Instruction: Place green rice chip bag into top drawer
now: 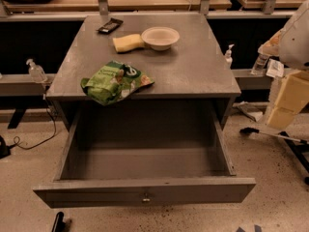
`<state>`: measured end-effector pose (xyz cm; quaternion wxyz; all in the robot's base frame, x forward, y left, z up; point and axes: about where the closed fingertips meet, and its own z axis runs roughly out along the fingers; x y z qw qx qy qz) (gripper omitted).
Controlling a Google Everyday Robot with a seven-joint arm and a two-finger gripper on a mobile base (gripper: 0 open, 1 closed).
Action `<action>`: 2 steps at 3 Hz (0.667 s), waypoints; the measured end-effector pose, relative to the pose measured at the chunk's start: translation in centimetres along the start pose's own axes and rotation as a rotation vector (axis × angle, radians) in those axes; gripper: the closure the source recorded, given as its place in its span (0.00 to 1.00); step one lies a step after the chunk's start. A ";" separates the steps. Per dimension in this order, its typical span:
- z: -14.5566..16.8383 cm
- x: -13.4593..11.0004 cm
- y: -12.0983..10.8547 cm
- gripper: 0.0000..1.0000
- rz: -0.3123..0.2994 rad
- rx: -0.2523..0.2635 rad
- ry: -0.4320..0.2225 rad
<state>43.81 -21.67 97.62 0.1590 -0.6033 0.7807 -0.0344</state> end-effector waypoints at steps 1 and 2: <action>0.6 -0.8 -0.4 0.00 -0.021 -0.003 -0.014; 4.3 -4.7 -2.1 0.00 -0.126 -0.042 -0.057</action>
Offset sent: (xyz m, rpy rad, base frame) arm 0.0837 0.0891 -0.0552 0.0475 0.0341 0.2882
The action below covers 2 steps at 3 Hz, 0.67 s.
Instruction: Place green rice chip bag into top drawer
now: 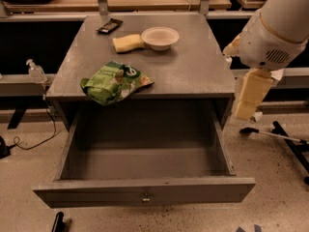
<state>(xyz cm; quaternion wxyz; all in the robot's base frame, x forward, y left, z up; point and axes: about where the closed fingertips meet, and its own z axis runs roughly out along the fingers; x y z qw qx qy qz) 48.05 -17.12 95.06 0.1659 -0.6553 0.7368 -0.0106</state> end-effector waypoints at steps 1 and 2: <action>4.9 -6.3 -2.4 0.00 -0.175 -0.032 -0.074; 9.0 -16.0 -5.0 0.00 -0.430 0.026 -0.215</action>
Offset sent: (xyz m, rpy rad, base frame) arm 0.1129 0.2450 -0.0414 0.1595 -0.2479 0.6532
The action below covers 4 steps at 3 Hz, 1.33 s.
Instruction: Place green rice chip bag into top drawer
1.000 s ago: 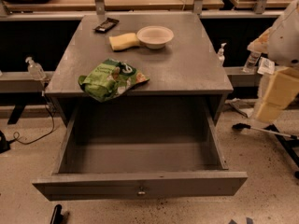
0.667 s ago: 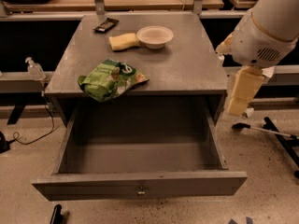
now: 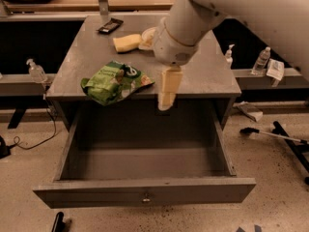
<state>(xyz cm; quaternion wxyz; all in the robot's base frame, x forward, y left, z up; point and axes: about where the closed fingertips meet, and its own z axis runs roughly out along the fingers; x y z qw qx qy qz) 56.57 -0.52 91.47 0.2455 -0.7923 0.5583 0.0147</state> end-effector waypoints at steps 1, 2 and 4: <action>2.0 -3.0 -3.4 0.00 -0.121 0.072 -0.057; 5.7 -5.2 -5.1 0.00 -0.197 0.092 -0.107; 11.3 -6.7 -4.8 0.44 -0.227 0.051 -0.186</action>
Offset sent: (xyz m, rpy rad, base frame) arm 0.0607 0.1259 -0.0403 0.1227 -0.1767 0.2772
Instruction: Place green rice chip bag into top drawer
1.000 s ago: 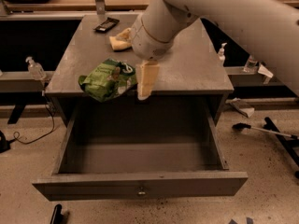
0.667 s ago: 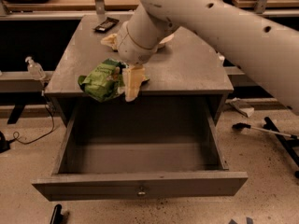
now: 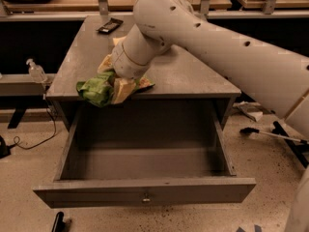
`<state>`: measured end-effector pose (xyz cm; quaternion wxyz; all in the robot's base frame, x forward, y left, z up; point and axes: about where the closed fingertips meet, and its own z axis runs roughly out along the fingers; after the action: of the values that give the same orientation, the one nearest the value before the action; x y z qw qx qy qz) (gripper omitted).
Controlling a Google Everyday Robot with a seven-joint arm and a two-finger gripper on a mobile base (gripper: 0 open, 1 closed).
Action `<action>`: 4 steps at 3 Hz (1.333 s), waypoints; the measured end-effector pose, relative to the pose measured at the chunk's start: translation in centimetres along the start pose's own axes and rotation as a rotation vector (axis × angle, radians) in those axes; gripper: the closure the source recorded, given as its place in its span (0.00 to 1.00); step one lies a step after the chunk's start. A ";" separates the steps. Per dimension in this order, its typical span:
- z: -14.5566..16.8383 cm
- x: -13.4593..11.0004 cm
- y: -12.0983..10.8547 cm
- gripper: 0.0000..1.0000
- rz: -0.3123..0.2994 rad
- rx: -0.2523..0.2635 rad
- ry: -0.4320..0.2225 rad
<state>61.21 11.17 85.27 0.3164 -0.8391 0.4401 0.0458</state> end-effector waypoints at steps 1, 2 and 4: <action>-0.8 1.0 0.7 0.67 0.044 -0.015 0.018; -4.4 1.2 0.3 0.90 0.097 -0.026 0.083; -10.9 4.2 5.4 1.00 0.332 -0.141 0.339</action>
Offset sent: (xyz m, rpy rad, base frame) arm -0.0257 -0.0818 0.0940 -0.1716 0.0891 -0.2479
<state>57.43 -0.29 89.85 0.1671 -0.7709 0.6145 -0.0137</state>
